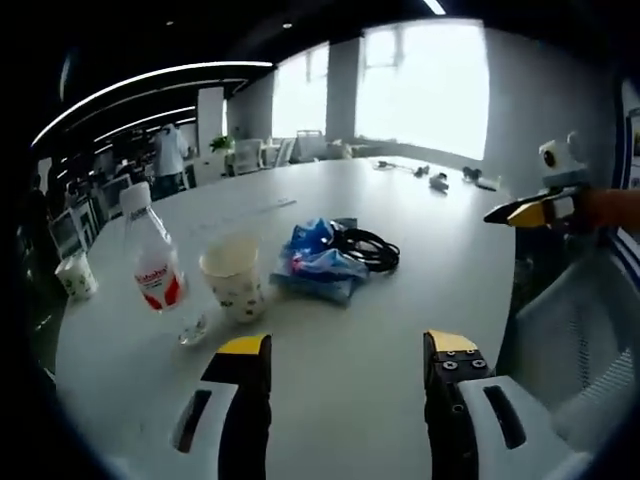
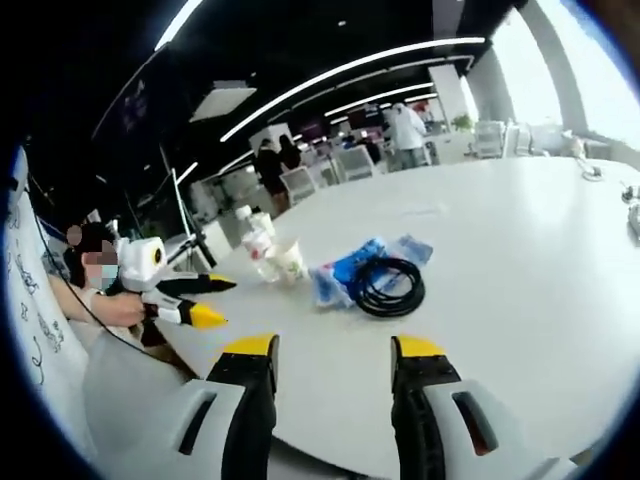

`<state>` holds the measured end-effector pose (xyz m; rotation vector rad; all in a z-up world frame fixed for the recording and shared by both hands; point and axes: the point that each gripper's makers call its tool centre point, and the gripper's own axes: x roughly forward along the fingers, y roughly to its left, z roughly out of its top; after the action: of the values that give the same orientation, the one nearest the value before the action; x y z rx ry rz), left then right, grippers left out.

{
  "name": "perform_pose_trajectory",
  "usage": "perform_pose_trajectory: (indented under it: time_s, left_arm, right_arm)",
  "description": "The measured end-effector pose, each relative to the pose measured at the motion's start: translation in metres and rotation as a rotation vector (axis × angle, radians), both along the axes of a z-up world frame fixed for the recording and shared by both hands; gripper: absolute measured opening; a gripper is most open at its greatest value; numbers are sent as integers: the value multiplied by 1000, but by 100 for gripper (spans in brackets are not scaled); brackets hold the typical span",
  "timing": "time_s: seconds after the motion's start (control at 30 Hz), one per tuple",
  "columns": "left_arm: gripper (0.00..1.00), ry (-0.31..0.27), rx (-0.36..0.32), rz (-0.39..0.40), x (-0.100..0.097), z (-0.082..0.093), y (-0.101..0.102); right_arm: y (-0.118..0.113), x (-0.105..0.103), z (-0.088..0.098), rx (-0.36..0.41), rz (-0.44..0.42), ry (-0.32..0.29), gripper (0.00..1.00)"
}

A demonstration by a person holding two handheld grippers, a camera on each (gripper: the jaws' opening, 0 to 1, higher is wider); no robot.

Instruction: Arrange the tabletop items into an orderly group along one side of the table until the central work area is clear of visible clutter.

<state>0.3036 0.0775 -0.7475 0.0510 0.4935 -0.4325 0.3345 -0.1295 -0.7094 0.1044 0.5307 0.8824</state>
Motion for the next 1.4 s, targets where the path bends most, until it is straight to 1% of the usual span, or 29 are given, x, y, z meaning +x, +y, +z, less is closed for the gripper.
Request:
perform_pose_trajectory:
  time_s: [0.13,0.2,0.33,0.37,0.43,0.5,0.57,0.63,0.67,0.8,0.97,1.03,1.23,1.33,1.37,1.4]
  left_arm:
    - [58,-9,4,-16,3,3,-3]
    - [58,-11,-3,-4,5,4,-3]
    - [58,-12,8,10,7,6,-4]
    - [58,-9,-2,12,7,6,-5]
    - [58,-11,9,17,9,6,-6]
    - [57,-6,2,23,11,7,-7]
    - [56,-11,10,19,14,9,-11]
    - [56,-8,8,22,18,10,-13]
    - [56,-10,5,23,21,10,-15]
    - [55,-10,14,17,32,11,-23]
    - [53,13,-9,24,49,9,-34]
    - [51,23,-12,22,54,8,-38]
    - [49,27,-31,21,72,9,-48]
    - [47,30,-36,24,86,10,-52]
    - [47,34,-41,29,90,10,-53]
    - [46,35,-45,32,94,9,-53]
  right_arm:
    - [-2,11,8,5,-1,-15,42]
    - [-3,15,9,-11,5,-20,41]
    - [-6,23,11,-3,8,-20,40]
    - [-6,25,9,-15,11,-17,40]
    - [-6,28,8,-16,21,-15,40]
    - [-7,31,7,-19,24,-11,40]
    - [-10,37,4,-36,13,-12,38]
    - [-14,43,0,-37,0,2,38]
    - [-13,46,0,-21,8,7,38]
    - [-15,57,-3,-36,3,7,38]
    - [-11,73,-7,-49,15,17,37]
    - [-10,79,-7,-52,19,15,36]
    - [-9,98,-9,-44,8,30,35]
    - [-8,106,-15,-58,12,36,34]
    - [-7,110,-18,-69,12,48,33]
    - [-6,111,-18,-65,17,44,33]
